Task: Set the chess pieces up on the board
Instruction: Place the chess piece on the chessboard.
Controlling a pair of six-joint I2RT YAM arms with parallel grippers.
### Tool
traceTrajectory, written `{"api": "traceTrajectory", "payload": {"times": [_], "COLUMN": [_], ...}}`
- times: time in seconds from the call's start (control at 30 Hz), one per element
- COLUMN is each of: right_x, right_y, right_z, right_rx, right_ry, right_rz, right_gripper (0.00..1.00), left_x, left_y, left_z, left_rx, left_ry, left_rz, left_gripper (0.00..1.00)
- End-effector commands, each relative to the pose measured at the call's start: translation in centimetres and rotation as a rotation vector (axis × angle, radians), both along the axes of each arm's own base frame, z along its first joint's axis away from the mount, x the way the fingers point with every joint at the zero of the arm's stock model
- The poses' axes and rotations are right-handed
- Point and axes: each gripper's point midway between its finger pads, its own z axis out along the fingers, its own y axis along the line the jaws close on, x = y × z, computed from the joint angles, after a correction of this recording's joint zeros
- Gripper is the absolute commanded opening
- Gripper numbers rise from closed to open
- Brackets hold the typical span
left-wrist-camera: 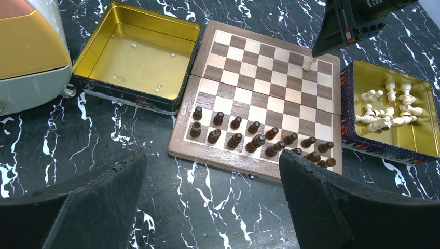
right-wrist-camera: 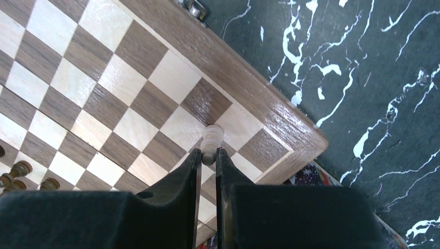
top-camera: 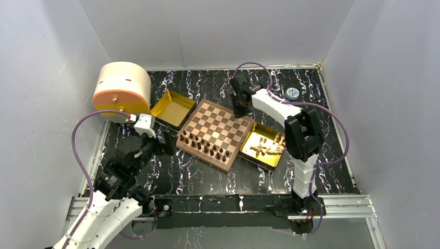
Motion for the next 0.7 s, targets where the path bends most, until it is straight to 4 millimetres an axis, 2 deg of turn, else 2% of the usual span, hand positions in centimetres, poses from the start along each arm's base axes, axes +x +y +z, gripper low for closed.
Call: {"api": "traceTrajectory", "payload": {"times": [0.0,0.3,0.67], "right_x": [1.8,3.1,3.1], "right_y": [0.8,1.4,1.6], "right_z": [1.6,1.0,0.1], "right_rx": [0.004,-0.004,-0.003], "right_ry": [-0.051,-0.05,-0.029], "right_rz": [0.006,-0.001,0.001], "right_gripper": [0.19,0.21,0.24], "left_x": [0.1,0.1,0.0], "left_y": [0.3,0.5,0.6], "left_z": [0.0,0.1,0.1], "left_rx": [0.011,0.009,0.009], "left_ry": [-0.014,-0.016,-0.02], "left_rz": [0.016,0.022,0.025], "left_gripper": [0.95,0.95,0.95]}}
